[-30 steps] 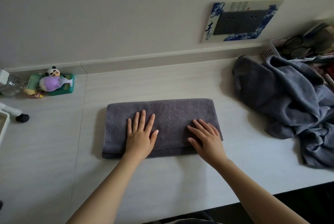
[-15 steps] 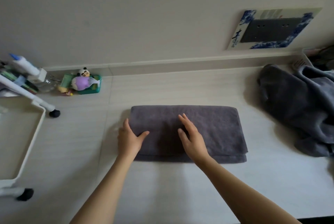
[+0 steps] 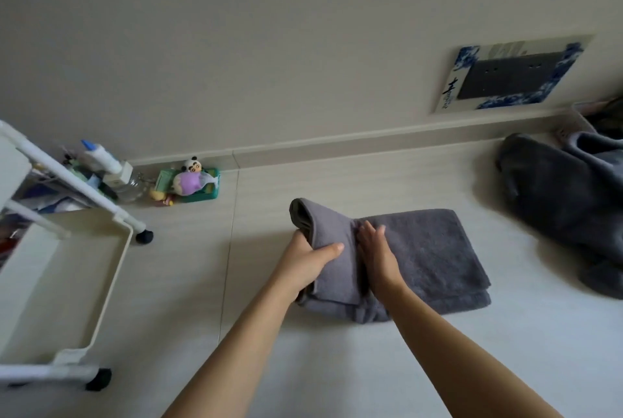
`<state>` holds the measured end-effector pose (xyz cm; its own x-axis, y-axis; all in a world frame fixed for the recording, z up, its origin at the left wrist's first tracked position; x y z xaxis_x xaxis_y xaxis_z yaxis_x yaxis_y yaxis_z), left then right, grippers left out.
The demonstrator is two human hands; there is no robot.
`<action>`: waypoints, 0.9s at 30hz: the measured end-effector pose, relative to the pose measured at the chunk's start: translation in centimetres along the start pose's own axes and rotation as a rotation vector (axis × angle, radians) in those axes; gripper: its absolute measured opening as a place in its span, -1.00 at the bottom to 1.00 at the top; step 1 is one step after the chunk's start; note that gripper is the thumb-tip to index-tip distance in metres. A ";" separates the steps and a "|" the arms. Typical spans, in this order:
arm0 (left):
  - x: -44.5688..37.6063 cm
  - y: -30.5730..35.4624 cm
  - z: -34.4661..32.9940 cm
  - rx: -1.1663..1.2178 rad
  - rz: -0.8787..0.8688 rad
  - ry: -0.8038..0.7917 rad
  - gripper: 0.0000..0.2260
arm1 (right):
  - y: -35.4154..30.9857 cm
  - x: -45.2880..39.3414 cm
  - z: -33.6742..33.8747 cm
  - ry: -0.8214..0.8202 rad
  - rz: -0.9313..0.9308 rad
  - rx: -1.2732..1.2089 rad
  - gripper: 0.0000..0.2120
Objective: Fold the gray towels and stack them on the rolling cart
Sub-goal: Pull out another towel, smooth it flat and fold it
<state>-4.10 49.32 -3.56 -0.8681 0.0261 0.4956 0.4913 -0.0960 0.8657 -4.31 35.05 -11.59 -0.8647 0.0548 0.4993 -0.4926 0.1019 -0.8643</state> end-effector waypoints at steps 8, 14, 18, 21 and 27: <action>1.8 5.4 -6.9 -0.365 -0.136 -0.013 -0.50 | -2.7 4.2 10.4 0.351 0.072 0.113 -0.48; 2.1 6.3 -13.5 -0.419 -0.132 -0.074 -0.31 | -0.7 4.5 17.0 0.109 -0.198 -0.091 -0.29; 2.4 6.2 -18.5 -0.482 -0.194 -0.051 -0.19 | -0.2 3.7 19.0 -0.053 -0.218 -0.215 -0.19; 1.3 4.8 -21.4 -0.455 -0.157 -0.086 -0.15 | -1.2 3.8 20.6 -0.054 -0.174 -0.291 -0.24; -1.4 0.9 -23.8 -0.088 0.003 -0.196 -0.39 | -3.4 3.5 23.4 -0.027 -0.085 0.219 -0.48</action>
<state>-4.11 25.51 -5.16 -0.8322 0.2175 0.5100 0.4787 -0.1824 0.8588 -7.96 11.64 -8.33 -0.8200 0.0286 0.5717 -0.5709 -0.1127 -0.8133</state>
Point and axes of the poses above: each hand's wrist, its own x-axis away from the middle knuckle, its own z-axis out of the back of the hand, y = z × x, the point moved 1 cm from there along -x, towards the middle knuckle, and after that the axes turned 13 degrees about x, right-handed, at the moved point
